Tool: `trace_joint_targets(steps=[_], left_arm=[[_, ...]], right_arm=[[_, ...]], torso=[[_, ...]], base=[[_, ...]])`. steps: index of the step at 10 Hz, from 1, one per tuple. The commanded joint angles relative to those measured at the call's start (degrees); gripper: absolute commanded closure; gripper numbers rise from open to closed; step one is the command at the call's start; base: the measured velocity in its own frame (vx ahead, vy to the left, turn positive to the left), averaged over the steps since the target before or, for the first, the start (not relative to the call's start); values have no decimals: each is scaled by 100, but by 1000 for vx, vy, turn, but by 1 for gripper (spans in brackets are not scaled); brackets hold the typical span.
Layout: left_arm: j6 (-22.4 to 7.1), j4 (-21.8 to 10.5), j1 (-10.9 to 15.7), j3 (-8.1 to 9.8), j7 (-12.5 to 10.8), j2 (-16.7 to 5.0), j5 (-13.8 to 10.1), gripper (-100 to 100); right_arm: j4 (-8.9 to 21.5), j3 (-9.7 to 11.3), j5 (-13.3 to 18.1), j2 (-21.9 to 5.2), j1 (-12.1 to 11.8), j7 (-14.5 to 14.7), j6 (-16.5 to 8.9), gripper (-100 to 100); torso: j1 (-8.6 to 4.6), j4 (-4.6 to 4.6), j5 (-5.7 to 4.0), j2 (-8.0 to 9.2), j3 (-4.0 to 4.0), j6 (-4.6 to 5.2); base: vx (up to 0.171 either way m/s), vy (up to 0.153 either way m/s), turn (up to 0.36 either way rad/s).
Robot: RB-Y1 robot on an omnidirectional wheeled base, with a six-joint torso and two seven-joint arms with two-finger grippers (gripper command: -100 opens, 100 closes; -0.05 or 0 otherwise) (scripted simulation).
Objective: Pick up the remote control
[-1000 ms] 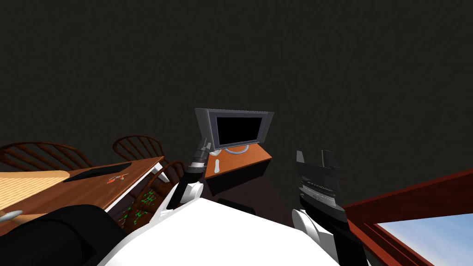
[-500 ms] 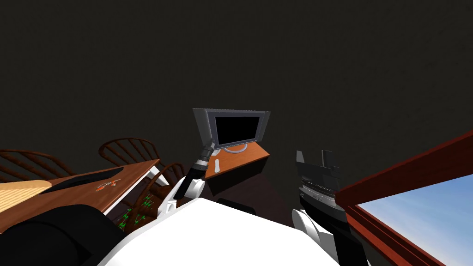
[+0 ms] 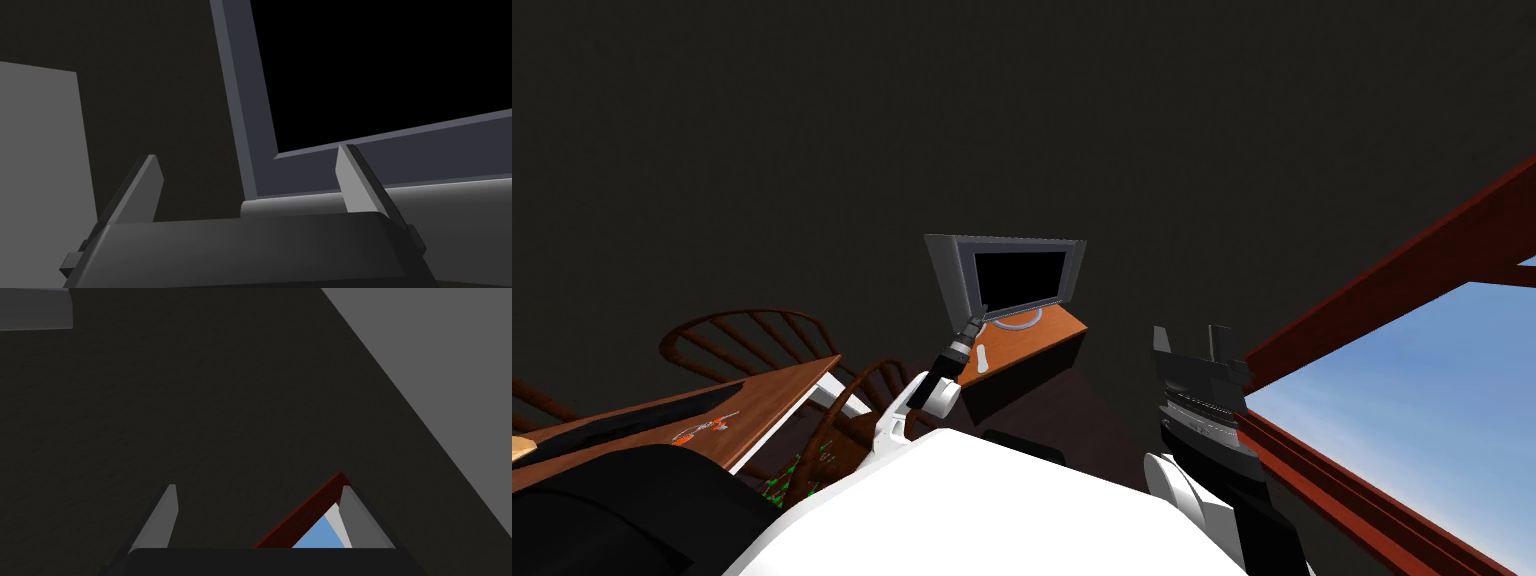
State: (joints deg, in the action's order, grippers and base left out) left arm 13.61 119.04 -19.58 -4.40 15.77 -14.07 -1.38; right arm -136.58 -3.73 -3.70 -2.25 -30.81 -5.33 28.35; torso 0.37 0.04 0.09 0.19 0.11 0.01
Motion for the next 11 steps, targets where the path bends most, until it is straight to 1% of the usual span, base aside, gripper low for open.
trace_joint_targets(steps=[1,2,3,6,7,8,9,10,11], left_arm=[[-114,-166,107,-40,129,-48,-13,-100],[-273,-373,254,-87,286,-144,-56,-100],[-273,-373,254,-87,286,-144,-56,-100],[-779,-951,691,-230,743,-417,-239,-100],[-827,-1051,691,-230,743,-417,-239,-100],[-1037,-1286,831,-278,886,-504,-319,-100],[-1184,-1460,968,-325,1024,-589,-407,-100],[-1258,-1539,968,-325,1024,-589,-407,-100],[-1490,-1671,1099,-370,1154,-672,-504,-100]], right_arm=[[0,0,0,0,0,0,0,0],[0,0,0,0,-1,0,0,0],[0,0,0,0,0,0,0,0],[0,0,0,0,0,0,0,0],[0,0,0,0,0,0,0,0],[0,0,0,0,-1,0,0,0],[0,0,0,0,-1,0,0,0],[0,0,0,0,-1,0,0,0],[0,0,0,0,-2,0,0,0]], torso=[[0,0,0,0,0,0],[-9,-1,-1,-5,-3,-3],[-13,-2,-3,-8,-4,-1],[-12,-3,-3,-11,-7,-1],[-7,-2,-2,-12,-7,0],[-10,-3,-2,-15,-8,-4],[-11,-4,-2,-15,-8,-2],[-10,-3,-3,-13,-7,-2],[-14,-4,-3,-18,-10,-5]], base=[[-46,58,-64],[-41,47,-129],[-32,37,-68],[-38,56,-179],[-29,58,-105],[-32,51,-146],[-40,56,-210],[-22,43,-85],[-10,44,-116]])
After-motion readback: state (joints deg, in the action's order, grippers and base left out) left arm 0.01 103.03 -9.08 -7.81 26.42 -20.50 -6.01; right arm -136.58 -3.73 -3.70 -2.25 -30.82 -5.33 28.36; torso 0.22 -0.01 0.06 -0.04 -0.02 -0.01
